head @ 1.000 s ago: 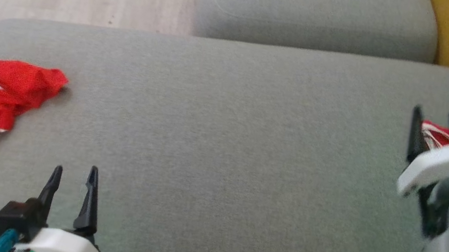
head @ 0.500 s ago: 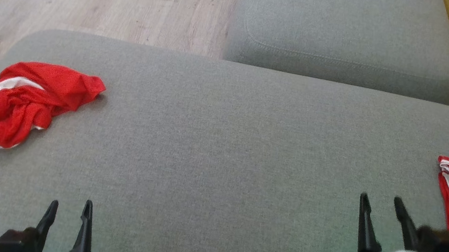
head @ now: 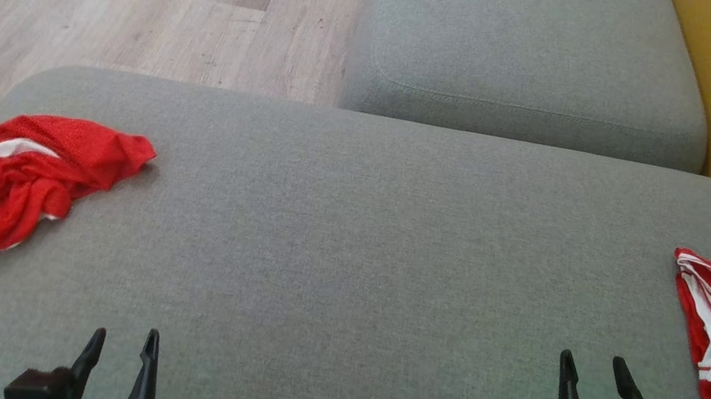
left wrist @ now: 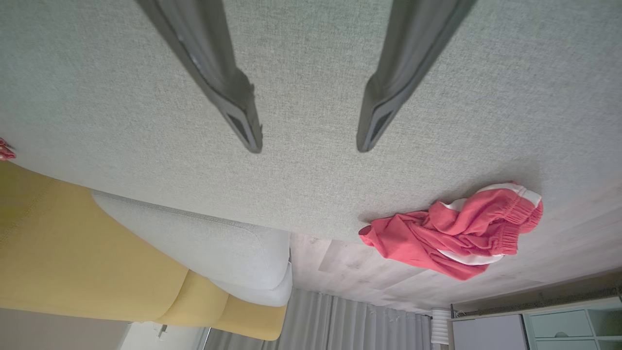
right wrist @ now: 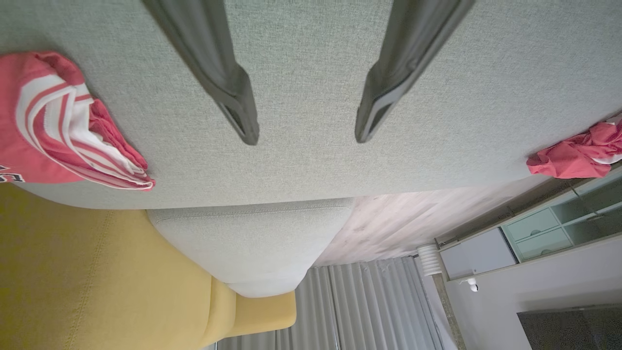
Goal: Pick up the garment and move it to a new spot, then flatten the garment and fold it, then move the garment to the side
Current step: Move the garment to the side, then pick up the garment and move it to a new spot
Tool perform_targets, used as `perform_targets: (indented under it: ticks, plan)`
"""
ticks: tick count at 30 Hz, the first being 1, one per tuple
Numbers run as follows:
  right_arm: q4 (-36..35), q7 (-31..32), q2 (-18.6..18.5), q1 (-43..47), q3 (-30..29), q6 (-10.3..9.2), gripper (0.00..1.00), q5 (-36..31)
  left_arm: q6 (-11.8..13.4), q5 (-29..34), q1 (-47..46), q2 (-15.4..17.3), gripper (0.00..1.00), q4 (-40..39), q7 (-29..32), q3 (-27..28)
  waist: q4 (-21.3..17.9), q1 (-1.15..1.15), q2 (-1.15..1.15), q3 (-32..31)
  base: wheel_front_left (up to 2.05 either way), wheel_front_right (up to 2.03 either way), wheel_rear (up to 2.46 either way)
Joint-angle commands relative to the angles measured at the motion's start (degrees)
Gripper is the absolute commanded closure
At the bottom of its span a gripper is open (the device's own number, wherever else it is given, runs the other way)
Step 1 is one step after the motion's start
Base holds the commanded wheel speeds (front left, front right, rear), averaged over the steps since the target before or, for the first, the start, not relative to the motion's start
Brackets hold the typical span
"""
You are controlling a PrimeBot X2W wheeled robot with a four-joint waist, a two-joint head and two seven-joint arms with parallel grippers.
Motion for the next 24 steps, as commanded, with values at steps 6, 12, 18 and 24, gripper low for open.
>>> perform_targets:
  ticks: [6,12,18,24]
  plan:
    - [-2.94,-0.30,-0.31,-1.22,1.02,0.37,0.00,-0.45,-0.14,-0.38,-3.12,0.53,0.00,-1.57,-0.23,1.88,-0.39,0.00,0.00,-0.14,0.00,0.00,0.00]
    - [-3.16,-0.09,-0.31,-0.86,1.15,0.37,0.00,-0.21,0.02,-0.37,-3.17,0.57,0.00,-1.62,-0.41,1.93,-0.14,0.00,0.00,-0.15,0.00,0.00,0.00]
    - [-3.12,-0.13,-0.30,-0.37,0.94,0.37,0.00,-0.20,0.05,-0.22,-3.31,0.74,0.00,-1.69,-0.48,1.70,0.98,0.00,0.00,-0.41,0.00,0.00,0.00]
    - [-3.14,-0.55,-0.30,0.12,1.07,0.37,0.00,0.18,0.16,0.41,-4.19,1.19,0.00,-2.16,-0.12,1.32,5.09,0.00,0.00,-0.84,0.00,0.00,0.00]
